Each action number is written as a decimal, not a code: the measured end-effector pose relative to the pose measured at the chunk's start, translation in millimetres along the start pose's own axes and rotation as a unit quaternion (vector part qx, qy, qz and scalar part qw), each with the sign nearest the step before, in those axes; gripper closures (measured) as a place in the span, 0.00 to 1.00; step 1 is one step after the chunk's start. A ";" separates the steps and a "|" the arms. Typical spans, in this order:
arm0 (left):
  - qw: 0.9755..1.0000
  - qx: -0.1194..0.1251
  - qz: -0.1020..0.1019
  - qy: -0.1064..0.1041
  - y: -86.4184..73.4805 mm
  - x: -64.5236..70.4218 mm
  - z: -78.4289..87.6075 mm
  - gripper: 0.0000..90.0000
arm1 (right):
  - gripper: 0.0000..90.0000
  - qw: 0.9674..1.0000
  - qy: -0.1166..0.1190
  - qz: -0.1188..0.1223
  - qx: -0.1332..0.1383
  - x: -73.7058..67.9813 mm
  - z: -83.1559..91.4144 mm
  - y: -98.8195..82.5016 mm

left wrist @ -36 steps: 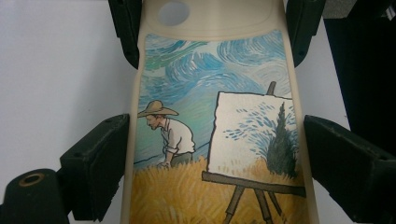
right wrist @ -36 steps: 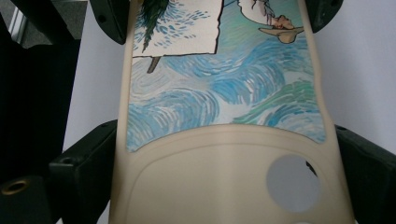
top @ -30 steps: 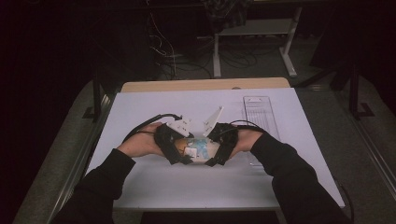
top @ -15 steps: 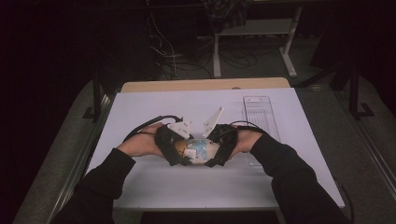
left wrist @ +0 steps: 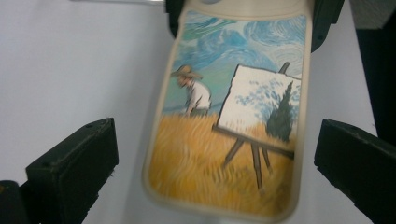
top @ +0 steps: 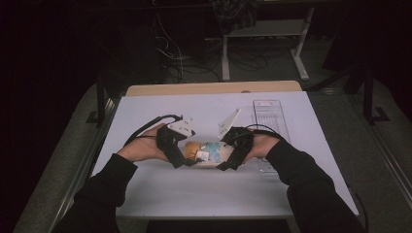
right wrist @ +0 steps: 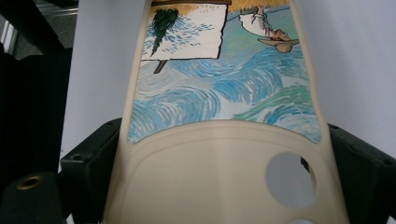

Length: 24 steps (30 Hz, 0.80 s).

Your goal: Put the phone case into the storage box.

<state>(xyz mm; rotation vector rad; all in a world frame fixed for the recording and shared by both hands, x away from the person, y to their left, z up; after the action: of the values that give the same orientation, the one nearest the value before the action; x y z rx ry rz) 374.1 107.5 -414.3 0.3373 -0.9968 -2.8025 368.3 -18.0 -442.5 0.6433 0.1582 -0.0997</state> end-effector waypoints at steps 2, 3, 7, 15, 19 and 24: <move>1.000 0.006 0.008 0.012 -0.7 -3.0 4.2 0.00 | 0.10 1.000 -0.007 -0.008 0.006 1.5 3.9 -2.0; 1.000 0.010 0.016 0.018 -1.5 -4.7 7.3 0.00 | 0.10 1.000 -0.009 -0.010 0.009 2.0 5.2 -2.6; 0.998 0.017 0.033 0.041 -6.9 -10.3 14.3 0.00 | 0.10 0.999 -0.021 -0.020 0.018 4.6 11.6 -8.0; 0.993 0.039 0.077 0.075 -21.5 -13.3 20.9 0.00 | 0.10 0.997 -0.050 -0.054 0.036 14.5 15.4 -19.2; 0.990 0.047 0.103 0.088 -29.3 -13.6 17.3 0.00 | 0.10 0.994 -0.063 -0.078 0.047 19.9 16.9 -23.4; 0.985 0.057 0.128 0.099 -36.5 -12.1 13.3 0.00 | 0.10 0.990 -0.072 -0.105 0.056 23.5 14.7 -28.5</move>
<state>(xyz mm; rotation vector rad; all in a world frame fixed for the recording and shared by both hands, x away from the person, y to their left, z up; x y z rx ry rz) 380.0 146.2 -425.6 0.4562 -1.0715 -2.4372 389.0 -50.6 -451.8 0.7281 0.0814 -0.3589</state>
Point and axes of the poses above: each handheld gripper's, and its own axes: z roughly backward along the jaws, y roughly out of its top, x roughly to its right, the point moved 9 cm from there along -z, roughly forward along the jaws, and after that the axes turned 8 degrees about y, right-handed, at the moved point
